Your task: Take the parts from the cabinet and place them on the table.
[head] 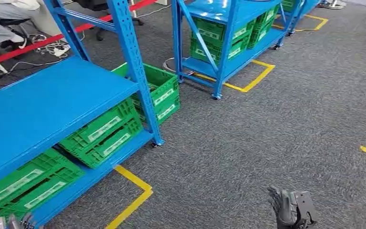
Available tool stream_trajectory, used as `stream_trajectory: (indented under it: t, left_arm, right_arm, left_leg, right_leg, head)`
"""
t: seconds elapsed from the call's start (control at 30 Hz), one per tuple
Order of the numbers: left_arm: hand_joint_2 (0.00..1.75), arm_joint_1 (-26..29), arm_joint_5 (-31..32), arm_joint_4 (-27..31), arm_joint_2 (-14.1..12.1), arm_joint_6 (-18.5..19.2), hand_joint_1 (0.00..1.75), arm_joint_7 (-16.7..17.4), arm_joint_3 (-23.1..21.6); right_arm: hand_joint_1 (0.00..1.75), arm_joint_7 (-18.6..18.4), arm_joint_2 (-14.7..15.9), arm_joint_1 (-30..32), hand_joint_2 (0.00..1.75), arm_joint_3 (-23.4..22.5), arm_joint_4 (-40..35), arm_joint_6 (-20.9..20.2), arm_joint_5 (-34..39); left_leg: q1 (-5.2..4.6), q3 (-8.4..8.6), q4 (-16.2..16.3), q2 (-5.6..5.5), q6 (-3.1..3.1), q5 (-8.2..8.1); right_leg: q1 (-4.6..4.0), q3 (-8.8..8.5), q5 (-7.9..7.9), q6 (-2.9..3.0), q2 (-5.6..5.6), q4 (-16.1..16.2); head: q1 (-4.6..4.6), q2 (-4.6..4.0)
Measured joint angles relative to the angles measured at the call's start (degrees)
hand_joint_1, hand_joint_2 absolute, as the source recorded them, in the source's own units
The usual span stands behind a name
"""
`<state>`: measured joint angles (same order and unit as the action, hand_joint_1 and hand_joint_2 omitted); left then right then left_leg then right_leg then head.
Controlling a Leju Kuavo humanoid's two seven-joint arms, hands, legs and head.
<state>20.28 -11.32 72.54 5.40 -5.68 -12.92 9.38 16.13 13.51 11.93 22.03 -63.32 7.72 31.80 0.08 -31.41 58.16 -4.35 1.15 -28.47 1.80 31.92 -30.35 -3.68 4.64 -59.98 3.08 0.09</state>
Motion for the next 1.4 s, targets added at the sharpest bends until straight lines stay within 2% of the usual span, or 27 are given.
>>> stream_trajectory:
  t: [0.03, 0.13, 0.17, 0.2, 0.23, 0.3, 0.33, 0.37, 0.4, 0.47, 0.5, 0.53, 0.6, 0.67, 0.73, 0.77, 0.83, 0.87, 0.9, 0.97, 1.0, 1.03, 1.17, 1.23, 1.27, 1.33, 1.4]
  left_arm:
    - [0.0, -0.2, 0.0, 0.0, -0.1, -0.1, 0.0, 0.0, 0.0]
    - [0.0, 0.3, -0.5, 0.0, -0.3, -0.5, 0.0, -0.2, -0.3]
    - [0.0, 0.3, -0.6, 0.0, -0.4, -0.6, 0.0, -0.2, -0.4]
    - [0.0, 0.3, -0.7, 0.0, -0.4, -0.6, 0.0, -0.3, -0.6]
    - [0.0, 0.0, -0.7, 0.0, -0.6, -0.7, 0.0, -0.3, -0.6]
    - [0.0, -0.2, -0.8, 0.0, -0.7, -0.7, 0.0, -0.4, -0.9]
    - [0.0, -0.1, -0.8, 0.0, -0.7, -0.8, 0.0, -0.4, -1.0]
    - [0.0, 0.0, -0.8, -0.1, -0.8, -0.7, 0.0, -0.4, -1.0]
    - [0.0, 0.1, -0.8, -0.1, -0.8, -0.7, 0.0, -0.4, -1.0]
    - [0.0, 0.1, -0.8, -0.1, -0.9, -0.8, 0.0, -0.4, -1.0]
    - [0.0, 0.1, -0.8, -0.1, -1.0, -0.8, 0.0, -0.5, -1.0]
    - [0.0, -0.1, -0.8, -0.1, -1.0, -0.8, 0.0, -0.5, -1.1]
    - [0.0, -0.2, -0.8, -0.1, -1.2, -0.8, 0.0, -0.6, -1.2]
    - [0.0, 0.1, -0.8, 0.0, -1.2, -0.8, 0.0, -0.6, -1.2]
    - [0.0, 0.0, -0.8, -0.1, -1.2, -0.8, 0.0, -0.8, -1.4]
    - [0.0, 0.0, -0.8, -0.1, -1.2, -0.8, 0.0, -0.8, -1.4]
    - [0.0, -0.1, -0.8, -0.1, -1.2, -0.8, 0.0, -0.8, -1.5]
    - [0.0, 0.0, -0.9, -0.1, -1.2, -0.9, 0.0, -0.8, -1.5]
    - [0.0, 0.0, -1.0, -0.2, -1.2, -0.9, 0.0, -0.9, -1.6]
    - [0.0, 0.0, -1.3, -0.2, -1.2, -1.0, 0.0, -1.0, -1.8]
    - [0.0, 0.0, -1.3, -0.2, -1.2, -1.1, 0.0, -1.0, -1.9]
    - [0.0, -0.1, -1.4, -0.2, -1.3, -1.2, 0.0, -1.0, -1.9]
    - [0.0, 0.0, -1.9, -0.3, -1.5, -1.6, 0.0, -1.2, -2.1]
    - [0.0, 0.0, -1.9, -0.3, -1.6, -1.7, 0.0, -1.4, -2.4]
    - [0.0, -0.3, -1.9, -0.3, -1.7, -1.8, 0.0, -1.6, -2.4]
    - [0.0, -0.5, -2.0, -0.4, -1.8, -1.9, 0.0, -1.9, -2.6]
    - [0.0, -0.3, -2.1, -0.5, -1.9, -2.1, 0.0, -2.0, -2.8]
  right_arm:
    - [0.0, 0.0, 0.0, 0.0, 0.0, 0.0, 0.0, 0.0, 0.0]
    - [0.0, -0.2, -0.1, 0.0, 0.0, -0.1, 0.1, -0.2, -0.2]
    - [0.0, -0.2, -0.2, -0.1, 0.0, -0.2, 0.1, -0.3, -0.3]
    - [0.0, -0.2, -0.2, -0.1, 0.0, -0.3, 0.1, -0.3, -0.4]
    - [0.0, -0.2, -0.2, 0.0, 0.0, -0.4, 0.1, -0.3, -0.4]
    - [0.0, -0.2, -0.2, 0.2, 0.0, -0.4, 0.1, -0.3, -0.5]
    - [0.0, -0.2, -0.2, 0.2, 0.0, -0.5, 0.1, -0.3, -0.5]
    - [0.0, -0.2, -0.2, 0.1, 0.0, -0.5, 0.1, -0.3, -0.5]
    - [0.0, -0.2, -0.2, 0.1, 0.0, -0.5, 0.1, -0.4, -0.5]
    - [0.0, -0.2, -0.3, 0.0, 0.0, -0.5, 0.1, -0.4, -0.5]
    - [0.0, -0.2, -0.3, 0.0, 0.0, -0.5, 0.1, -0.4, -0.5]
    - [0.0, -0.2, -0.4, 0.1, 0.0, -0.5, 0.1, -0.4, -0.5]
    - [0.0, -0.2, -0.4, 0.0, 0.0, -0.7, 0.1, -0.4, -0.5]
    - [0.0, -0.2, -0.5, -0.2, 0.0, -0.7, 0.0, -0.5, -0.6]
    - [0.0, 0.0, -0.5, -0.3, 0.0, -0.8, 0.0, -0.5, -0.6]
    - [0.0, -0.2, -0.5, -0.2, 0.0, -0.8, 0.1, -0.5, -0.6]
    - [0.0, -0.2, -0.5, 0.1, 0.0, -0.8, 0.2, -0.4, -0.6]
    - [0.0, -0.2, -0.5, 0.2, 0.0, -0.8, 0.2, -0.5, -0.6]
    - [0.0, -0.2, -0.5, 0.2, 0.0, -0.8, 0.2, -0.5, -0.6]
    - [0.0, -0.3, -0.5, 0.1, 0.0, -1.0, 0.2, -0.6, -0.7]
    - [0.0, -0.3, -0.5, 0.1, 0.0, -1.1, 0.2, -0.6, -0.7]
    - [0.0, -0.3, -0.5, 0.0, 0.0, -1.1, 0.3, -0.6, -0.7]
    - [0.0, -0.3, -0.6, 0.2, 0.0, -1.3, 0.3, -0.7, -0.9]
    - [0.0, -0.3, -0.7, 0.0, 0.0, -1.4, 0.3, -0.8, -1.0]
    - [0.0, -0.3, -0.7, 0.1, 0.0, -1.5, 0.3, -0.8, -1.0]
    - [0.0, -0.3, -0.7, 0.4, 0.0, -1.5, 0.4, -0.8, -1.0]
    - [0.0, -0.3, -0.7, 0.3, 0.0, -1.5, 0.4, -0.8, -1.1]
  left_leg:
    - [-0.05, -0.49, 0.7, -0.61, -0.4, -0.1]
    - [0.3, -1.07, 0.2, -2.43, -1.47, 0.58]
    - [0.32, -1.2, 0.6, -1.36, -1.72, 0.07]
    - [0.05, -1.79, 2.1, 1.77, -2.01, -1.07]
    - [0.1, -3.36, 5.4, 3.16, -2.24, -3.03]
    - [0.22, -7.85, 15.0, 3.83, -2.43, -7.35]
    - [0.22, -9.28, 18.1, 3.85, -2.44, -8.07]
    - [0.21, -9.27, 18.1, 3.86, -2.36, -7.22]
    - [0.18, -8.12, 15.7, 3.92, -2.17, -5.28]
    - [-0.17, -2.97, 5.5, 5.35, -1.24, -0.02]
    - [-0.78, -1.05, 1.6, 8.56, -0.49, 0.48]
    - [-1.37, -0.66, 0.4, 9.79, -0.27, -0.11]
    - [-1.37, -1.18, 0.5, 8.43, -0.26, -0.03]
    - [-1.03, -0.46, -0.5, 6.94, 0.39, 0.56]
    - [-0.52, -0.2, -1.0, 5.77, 0.84, 1.04]
    - [-0.39, -0.3, -1.0, 4.99, 0.91, 1.04]
    - [-0.38, -0.32, -0.9, 3.5, 0.96, 1.05]
    - [-0.39, -0.24, -0.9, 2.75, 0.95, 1.04]
    - [-0.37, -0.13, -0.9, 1.91, 0.91, 1.01]
    - [-0.21, 0.17, -0.7, 0.38, 0.61, 0.82]
    - [-0.19, 0.14, -0.6, -0.2, 0.3, 0.62]
    - [-0.53, -0.17, -0.2, -0.8, -0.06, 0.49]
    - [-0.09, -1.12, -0.3, -3.24, -1.51, 1.01]
    - [-0.3, -2.17, 2.4, 1.63, -2.04, -0.97]
    - [-0.15, -4.3, 6.7, 3.06, -2.36, -3.4]
    - [0.1, -8.72, 15.6, 3.81, -2.68, -6.79]
    - [0.15, -9.16, 16.4, 3.89, -2.73, -5.44]
  right_leg:
    - [0.05, -0.62, -0.2, 0.52, 0.05, 1.3]
    - [-0.35, -0.67, 0.03, 1.7, -1.76, 0.9]
    - [-0.06, -0.84, 0.3, 2.22, -2.51, 1.3]
    - [-0.18, -0.94, 0.24, 2.75, -3.07, 1.4]
    - [-0.34, -0.94, 0.18, 3.07, -3.84, 1.4]
    - [-0.62, -0.92, -0.02, 3.39, -5.52, 1.4]
    - [-0.7, -0.94, -0.09, 3.48, -6.25, 1.4]
    - [-0.8, -1.04, -0.14, 3.54, -6.9, 1.4]
    - [-0.91, -1.16, -0.23, 3.53, -7.5, 1.4]
    - [-1.13, -1.7, -0.52, 3.49, -8.76, 1.4]
    - [-1.14, -1.86, -0.68, 3.35, -9.28, 1.5]
    - [-1.62, -1.81, -1.01, 2.81, -9.84, 1.3]
    - [-1.52, -1.96, -1.01, 2.4, -11.16, 1.5]
    - [-1.7, -2.65, -1.24, 1.7, -12.55, 2.0]
    - [-1.2, -0.81, -4.06, 1.32, -7.13, -2.0]
    - [-1.17, 1.42, -6.25, 1.11, -5.62, -6.7]
    - [-1.11, 5.67, -8.83, 0.84, -4.84, -14.7]
    - [-1.11, 6.59, -8.29, 0.76, -4.79, -15.7]
    - [-1.11, 6.13, -6.14, 0.77, -4.75, -13.7]
    - [-0.94, 2.23, -0.39, 0.79, -3.81, -4.4]
    - [-0.64, 0.45, 1.28, 0.76, -1.73, -0.1]
    - [-0.42, -0.14, 0.4, 0.84, 0.77, 1.0]
    - [-0.42, -0.92, 0.51, 2.73, -1.65, 1.8]
    - [-0.39, -1.23, 0.58, 3.34, -2.87, 2.2]
    - [-0.52, -1.29, 0.47, 3.59, -3.8, 2.2]
    - [-0.67, -1.34, 0.26, 3.83, -5.52, 2.2]
    - [-0.72, -1.58, 0.01, 3.85, -6.9, 2.1]
  head:
    - [0.2, 0.0]
    - [0.15, 0.0]
    - [0.13, 0.0]
    - [-0.22, 0.0]
    - [-0.55, 0.0]
    - [-0.48, 0.0]
    - [-0.48, 0.0]
    - [-0.46, 0.0]
    - [-0.48, 0.0]
    - [-0.48, 0.0]
    - [-0.42, 0.0]
    - [-0.48, 0.0]
    - [-0.44, 0.0]
    - [-0.55, 0.0]
    - [-0.13, -0.02]
    - [-0.07, 0.0]
    - [-0.04, 0.0]
    - [-0.13, 0.0]
    - [-0.09, 0.0]
    - [-0.09, 0.0]
    - [-0.04, 0.0]
    - [-0.07, 0.0]
    - [-0.11, 0.0]
    - [-0.86, 0.0]
    - [-0.9, 0.0]
    - [-0.9, 0.0]
    - [-0.94, 0.0]
